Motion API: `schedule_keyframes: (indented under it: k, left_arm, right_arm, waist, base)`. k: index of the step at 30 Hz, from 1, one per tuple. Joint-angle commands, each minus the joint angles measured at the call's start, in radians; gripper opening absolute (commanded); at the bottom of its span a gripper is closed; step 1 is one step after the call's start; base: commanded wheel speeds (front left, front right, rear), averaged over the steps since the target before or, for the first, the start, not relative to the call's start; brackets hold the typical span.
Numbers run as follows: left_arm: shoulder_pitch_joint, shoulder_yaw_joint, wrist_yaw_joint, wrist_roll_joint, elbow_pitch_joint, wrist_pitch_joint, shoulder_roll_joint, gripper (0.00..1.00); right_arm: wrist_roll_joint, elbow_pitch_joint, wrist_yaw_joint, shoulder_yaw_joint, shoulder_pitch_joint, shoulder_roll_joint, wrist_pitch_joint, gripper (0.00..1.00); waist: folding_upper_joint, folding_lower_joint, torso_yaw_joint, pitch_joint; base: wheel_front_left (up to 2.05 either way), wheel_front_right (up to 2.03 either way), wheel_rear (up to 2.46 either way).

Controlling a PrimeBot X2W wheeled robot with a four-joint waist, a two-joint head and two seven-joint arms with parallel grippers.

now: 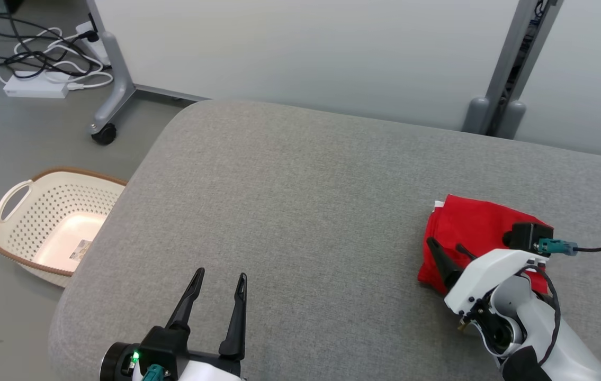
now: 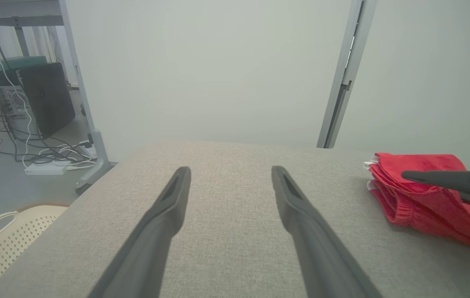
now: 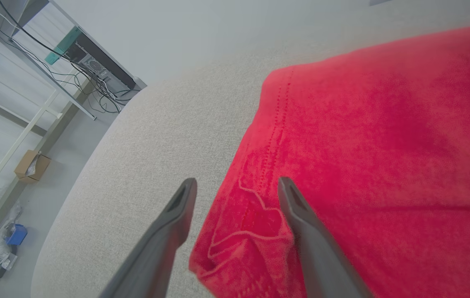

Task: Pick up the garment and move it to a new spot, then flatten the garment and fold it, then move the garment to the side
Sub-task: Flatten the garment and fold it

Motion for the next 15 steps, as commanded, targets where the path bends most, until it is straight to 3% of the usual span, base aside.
schedule_keyframes:
  k: [1, 9, 15]
  left_arm:
    - [0.011, 0.006, 0.000, 0.013, 0.000, -0.003, 0.004, 1.00]
    - [0.031, 0.037, 0.001, 0.024, -0.005, -0.003, 0.004, 1.00]
    - [0.023, 0.075, -0.004, 0.033, -0.039, -0.003, 0.004, 1.00]
  right_arm:
    - [0.024, -0.020, 0.000, 0.014, -0.013, -0.006, 0.004, 1.00]
    - [0.119, -0.146, 0.000, 0.016, -0.007, -0.006, 0.005, 1.00]
    - [-0.029, -0.320, 0.000, -0.119, 0.032, -0.028, -0.067, 1.00]
  waist:
    - [-0.0001, 0.0000, -0.015, -0.009]
    - [-0.0001, 0.0000, -0.082, -0.050]
    - [-0.0001, 0.0000, -0.148, -0.067]
  base:
    - [0.00, 0.00, 0.00]
    - [0.00, 0.00, 0.00]
    - [0.00, 0.00, 0.00]
